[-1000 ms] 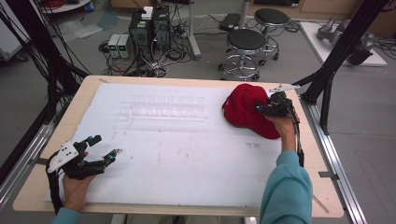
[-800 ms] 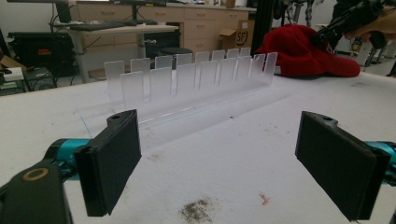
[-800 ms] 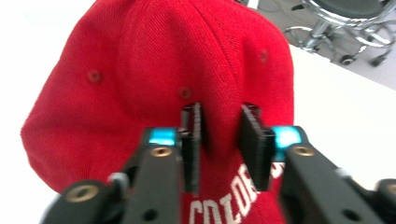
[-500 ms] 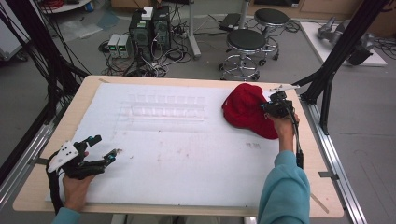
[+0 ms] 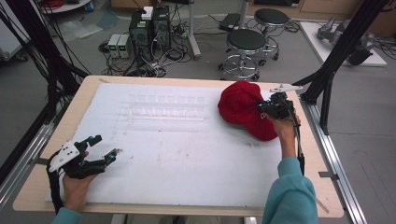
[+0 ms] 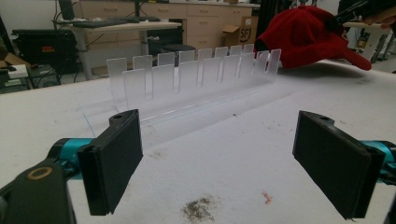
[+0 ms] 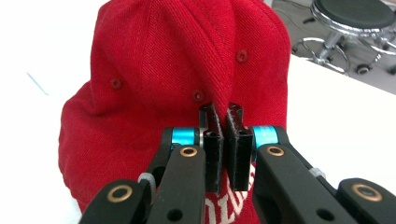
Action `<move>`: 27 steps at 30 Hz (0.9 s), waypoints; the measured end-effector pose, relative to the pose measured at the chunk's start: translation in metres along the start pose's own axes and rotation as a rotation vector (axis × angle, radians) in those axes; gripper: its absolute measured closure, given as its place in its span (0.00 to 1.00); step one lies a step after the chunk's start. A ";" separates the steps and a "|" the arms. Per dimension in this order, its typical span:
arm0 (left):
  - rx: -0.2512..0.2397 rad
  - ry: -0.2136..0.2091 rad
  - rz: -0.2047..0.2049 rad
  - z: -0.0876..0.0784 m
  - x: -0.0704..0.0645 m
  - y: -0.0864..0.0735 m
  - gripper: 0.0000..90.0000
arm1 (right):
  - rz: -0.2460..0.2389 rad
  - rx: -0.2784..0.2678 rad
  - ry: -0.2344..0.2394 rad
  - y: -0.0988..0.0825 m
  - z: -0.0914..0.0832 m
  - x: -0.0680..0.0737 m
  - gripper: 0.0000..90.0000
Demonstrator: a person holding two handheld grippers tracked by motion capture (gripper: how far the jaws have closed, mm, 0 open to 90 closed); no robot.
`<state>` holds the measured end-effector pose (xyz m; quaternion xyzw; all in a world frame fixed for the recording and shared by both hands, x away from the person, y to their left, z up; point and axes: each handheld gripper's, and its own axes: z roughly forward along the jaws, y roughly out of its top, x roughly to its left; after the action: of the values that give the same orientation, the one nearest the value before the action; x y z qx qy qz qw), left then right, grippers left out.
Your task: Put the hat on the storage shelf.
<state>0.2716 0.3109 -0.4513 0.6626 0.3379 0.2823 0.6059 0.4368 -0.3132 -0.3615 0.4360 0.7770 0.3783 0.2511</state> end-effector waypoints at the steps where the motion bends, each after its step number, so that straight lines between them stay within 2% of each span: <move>1: 0.001 0.001 -0.005 0.000 0.000 0.000 0.18 | -0.006 -0.011 0.003 0.001 -0.003 0.002 0.97; 4: 0.004 0.011 -0.009 0.000 0.000 0.000 0.18 | -0.018 -0.044 0.011 0.004 -0.012 0.007 0.97; 12: 0.000 0.006 -0.054 0.000 0.005 0.000 0.17 | 0.002 -0.148 0.066 0.010 -0.038 0.026 0.97; 19: 0.004 0.006 -0.055 0.000 0.005 0.001 0.17 | -0.006 -0.232 0.115 0.019 -0.056 0.054 0.97; 22: 0.015 0.002 -0.058 0.000 0.005 0.001 0.17 | -0.011 -0.251 0.137 0.023 -0.062 0.068 0.97; 27: 0.025 -0.029 -0.054 -0.001 0.002 0.009 0.17 | -0.043 -0.278 0.169 0.030 -0.068 0.094 0.97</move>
<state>0.2736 0.3129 -0.4425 0.6648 0.3504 0.2520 0.6097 0.3560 -0.2463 -0.3027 0.3472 0.7445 0.5121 0.2510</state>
